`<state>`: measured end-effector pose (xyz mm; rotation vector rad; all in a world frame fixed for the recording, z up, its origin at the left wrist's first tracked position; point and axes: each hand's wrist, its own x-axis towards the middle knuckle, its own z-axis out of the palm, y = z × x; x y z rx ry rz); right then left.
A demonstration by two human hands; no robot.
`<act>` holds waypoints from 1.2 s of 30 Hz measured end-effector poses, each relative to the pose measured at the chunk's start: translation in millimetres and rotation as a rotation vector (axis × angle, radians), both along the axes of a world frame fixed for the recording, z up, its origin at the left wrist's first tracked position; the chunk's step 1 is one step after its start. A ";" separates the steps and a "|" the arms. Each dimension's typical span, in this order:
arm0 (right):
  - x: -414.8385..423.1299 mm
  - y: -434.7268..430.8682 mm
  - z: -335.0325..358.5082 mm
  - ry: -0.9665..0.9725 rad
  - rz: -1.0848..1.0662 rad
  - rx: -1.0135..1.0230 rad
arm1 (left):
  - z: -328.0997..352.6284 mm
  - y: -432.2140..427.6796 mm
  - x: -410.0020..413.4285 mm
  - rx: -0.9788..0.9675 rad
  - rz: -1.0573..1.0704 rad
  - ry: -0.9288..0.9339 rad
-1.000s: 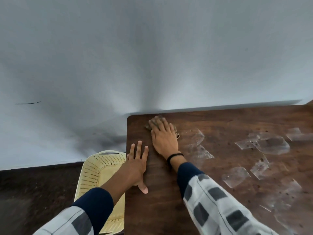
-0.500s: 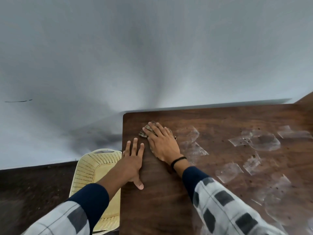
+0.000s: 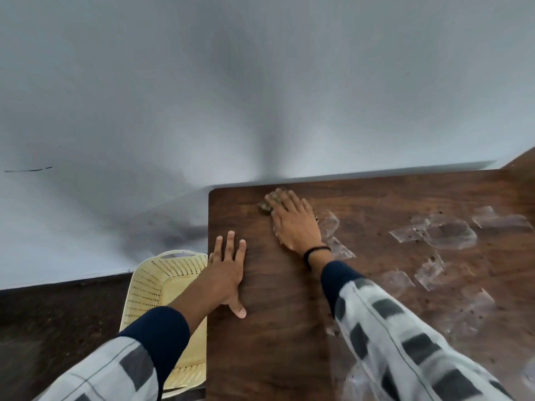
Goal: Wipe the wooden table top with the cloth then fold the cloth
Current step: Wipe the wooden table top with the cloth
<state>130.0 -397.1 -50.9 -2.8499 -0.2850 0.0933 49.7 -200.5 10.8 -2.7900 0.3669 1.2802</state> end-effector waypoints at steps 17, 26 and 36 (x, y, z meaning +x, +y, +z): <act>13.1 30.1 6.1 0.027 -0.186 0.047 | 3.1 -3.5 -1.2 0.047 -0.023 -0.003; 24.0 52.8 12.0 0.054 -0.079 0.053 | -1.0 -7.0 0.3 0.072 -0.035 -0.011; 36.4 -8.2 9.8 0.001 -0.024 -0.004 | 4.5 -6.2 -1.4 0.062 -0.050 -0.024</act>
